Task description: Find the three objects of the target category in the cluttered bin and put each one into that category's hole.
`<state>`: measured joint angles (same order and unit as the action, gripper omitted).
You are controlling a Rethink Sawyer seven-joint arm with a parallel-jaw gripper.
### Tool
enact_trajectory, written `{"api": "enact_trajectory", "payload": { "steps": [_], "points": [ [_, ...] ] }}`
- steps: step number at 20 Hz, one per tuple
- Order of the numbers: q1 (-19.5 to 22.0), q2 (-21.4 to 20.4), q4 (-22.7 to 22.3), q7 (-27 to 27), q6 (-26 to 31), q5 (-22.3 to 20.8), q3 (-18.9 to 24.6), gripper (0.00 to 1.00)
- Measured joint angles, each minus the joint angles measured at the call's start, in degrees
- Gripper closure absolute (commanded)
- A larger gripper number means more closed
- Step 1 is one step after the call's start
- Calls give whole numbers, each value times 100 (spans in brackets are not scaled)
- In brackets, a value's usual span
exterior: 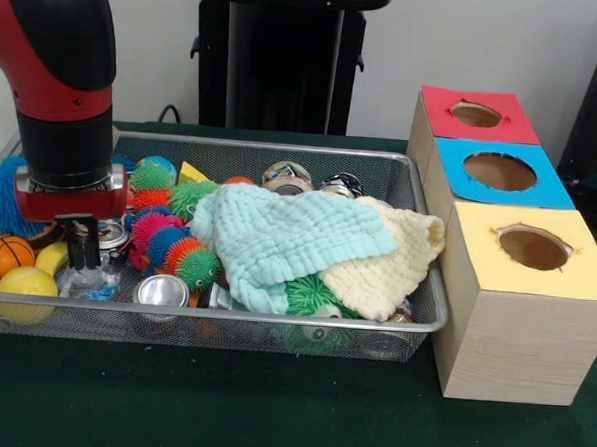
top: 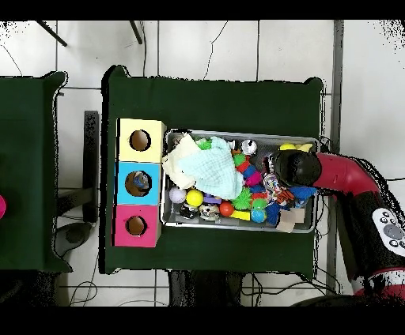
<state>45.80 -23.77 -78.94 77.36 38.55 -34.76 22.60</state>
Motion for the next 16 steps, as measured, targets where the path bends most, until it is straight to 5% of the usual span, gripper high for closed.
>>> {"api": "enact_trajectory", "payload": {
  "steps": [16],
  "points": [
    [-122, 0, 2, 0, -1, -18, -120, 100]
  ]
}}
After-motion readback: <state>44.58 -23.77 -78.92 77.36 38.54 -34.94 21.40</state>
